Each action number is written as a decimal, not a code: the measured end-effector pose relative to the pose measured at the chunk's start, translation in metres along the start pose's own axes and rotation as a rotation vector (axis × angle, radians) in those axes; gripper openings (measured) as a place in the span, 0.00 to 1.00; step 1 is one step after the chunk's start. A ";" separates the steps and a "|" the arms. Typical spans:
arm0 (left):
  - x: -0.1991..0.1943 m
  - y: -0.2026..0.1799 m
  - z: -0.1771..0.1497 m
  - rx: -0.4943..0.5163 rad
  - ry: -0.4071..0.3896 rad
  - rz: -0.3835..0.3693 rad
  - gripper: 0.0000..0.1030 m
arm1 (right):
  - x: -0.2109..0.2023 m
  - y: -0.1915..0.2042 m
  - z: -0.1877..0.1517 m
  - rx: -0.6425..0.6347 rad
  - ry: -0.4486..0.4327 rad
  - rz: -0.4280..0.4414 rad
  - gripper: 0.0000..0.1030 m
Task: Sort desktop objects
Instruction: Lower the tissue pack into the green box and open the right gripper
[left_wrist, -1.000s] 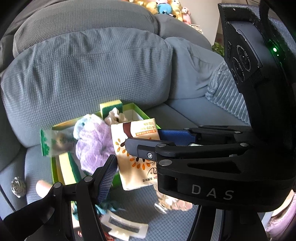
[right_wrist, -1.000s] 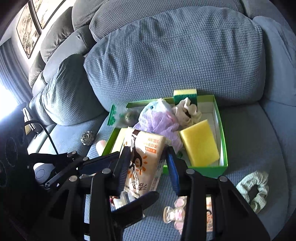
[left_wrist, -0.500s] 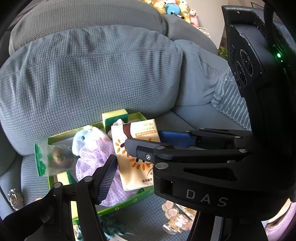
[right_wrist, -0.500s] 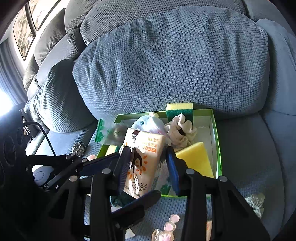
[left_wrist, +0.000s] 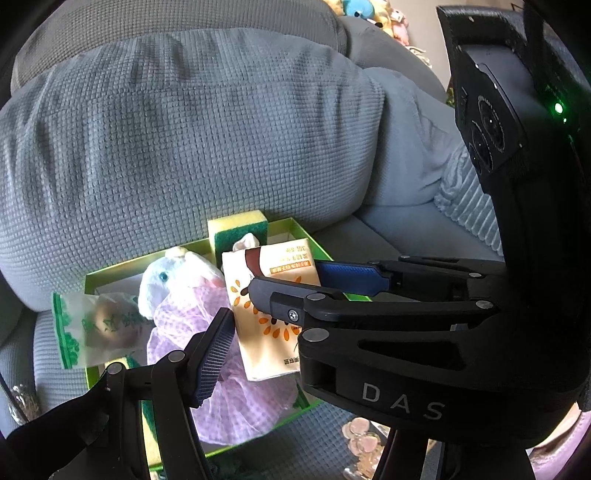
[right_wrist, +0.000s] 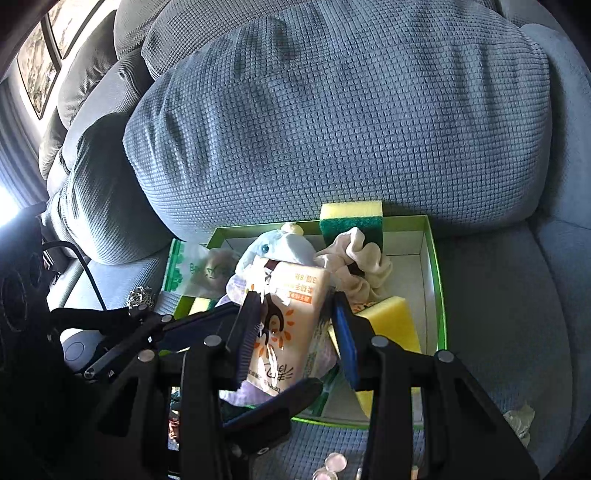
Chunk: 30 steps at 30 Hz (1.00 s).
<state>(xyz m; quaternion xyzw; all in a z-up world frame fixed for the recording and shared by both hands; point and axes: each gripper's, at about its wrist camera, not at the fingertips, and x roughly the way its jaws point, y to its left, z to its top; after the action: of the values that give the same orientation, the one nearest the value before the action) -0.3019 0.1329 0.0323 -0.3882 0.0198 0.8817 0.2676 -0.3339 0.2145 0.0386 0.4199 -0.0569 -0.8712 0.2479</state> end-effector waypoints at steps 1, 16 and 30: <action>0.002 0.001 0.000 -0.002 0.003 0.000 0.64 | 0.002 -0.001 0.001 0.002 0.003 0.000 0.38; 0.017 0.005 0.001 -0.022 0.018 0.159 0.65 | 0.006 -0.009 -0.002 0.083 -0.044 -0.086 0.69; -0.007 0.009 -0.015 -0.177 -0.036 0.363 0.75 | -0.028 -0.020 -0.026 0.103 -0.108 -0.212 0.88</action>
<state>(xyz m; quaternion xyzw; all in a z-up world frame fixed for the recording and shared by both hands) -0.2920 0.1184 0.0249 -0.3844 0.0070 0.9205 0.0694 -0.3072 0.2487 0.0356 0.3883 -0.0699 -0.9097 0.1292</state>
